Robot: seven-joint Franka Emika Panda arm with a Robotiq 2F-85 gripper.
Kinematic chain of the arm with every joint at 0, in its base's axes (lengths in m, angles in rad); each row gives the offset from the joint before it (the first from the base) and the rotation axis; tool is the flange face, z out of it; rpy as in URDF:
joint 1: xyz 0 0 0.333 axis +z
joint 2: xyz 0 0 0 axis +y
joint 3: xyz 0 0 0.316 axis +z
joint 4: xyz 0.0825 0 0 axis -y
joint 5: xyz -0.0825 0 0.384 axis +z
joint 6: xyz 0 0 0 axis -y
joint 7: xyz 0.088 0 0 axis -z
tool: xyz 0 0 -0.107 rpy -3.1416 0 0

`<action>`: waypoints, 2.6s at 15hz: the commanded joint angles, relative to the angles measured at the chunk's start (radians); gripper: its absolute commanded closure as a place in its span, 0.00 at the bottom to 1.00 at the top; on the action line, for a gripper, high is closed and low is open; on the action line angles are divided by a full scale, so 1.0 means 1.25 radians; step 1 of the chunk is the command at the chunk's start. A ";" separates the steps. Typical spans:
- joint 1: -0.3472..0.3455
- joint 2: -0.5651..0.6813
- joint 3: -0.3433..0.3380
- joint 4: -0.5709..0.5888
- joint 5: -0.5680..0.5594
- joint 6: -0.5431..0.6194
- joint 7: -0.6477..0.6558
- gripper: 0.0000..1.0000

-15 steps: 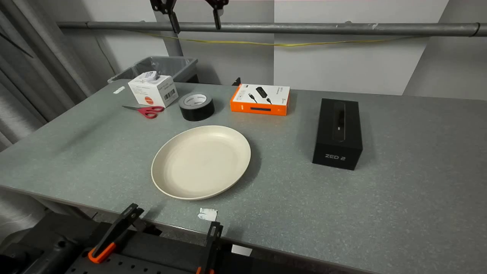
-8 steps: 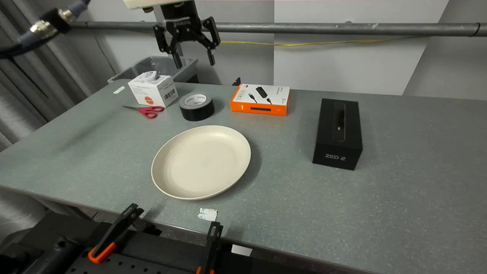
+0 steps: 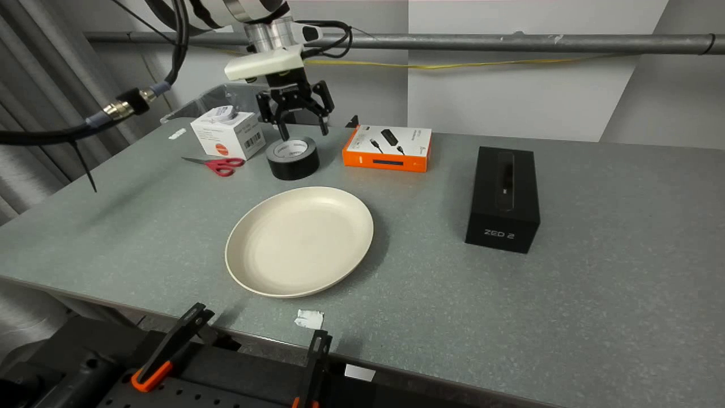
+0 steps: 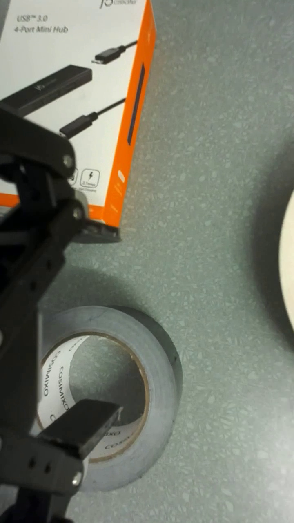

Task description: Put the tape on the plate

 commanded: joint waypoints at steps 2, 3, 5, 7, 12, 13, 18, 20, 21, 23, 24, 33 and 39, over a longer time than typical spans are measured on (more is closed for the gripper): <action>0.007 0.112 -0.014 0.151 0.013 -0.083 -0.008 0.00; 0.004 0.126 -0.011 0.172 0.019 -0.098 -0.016 0.00; -0.001 0.151 -0.005 0.207 0.031 -0.118 -0.027 0.26; -0.002 0.171 -0.002 0.240 0.038 -0.138 -0.035 0.42; -0.010 0.207 0.008 0.304 0.059 -0.188 -0.059 0.81; -0.011 0.213 0.011 0.317 0.069 -0.201 -0.064 0.88; -0.019 0.145 0.015 0.290 0.096 -0.253 -0.091 0.94; -0.014 0.058 0.000 0.202 0.072 -0.224 -0.088 0.94; -0.013 0.020 -0.006 0.164 0.059 -0.212 -0.089 0.94; -0.015 -0.057 -0.016 0.080 0.034 -0.191 -0.100 0.94; -0.019 -0.090 -0.021 0.045 0.020 -0.194 -0.112 0.94; -0.090 -0.329 -0.034 -0.328 -0.074 -0.174 -0.283 0.94; -0.088 -0.280 -0.037 -0.404 -0.133 -0.059 -0.201 0.94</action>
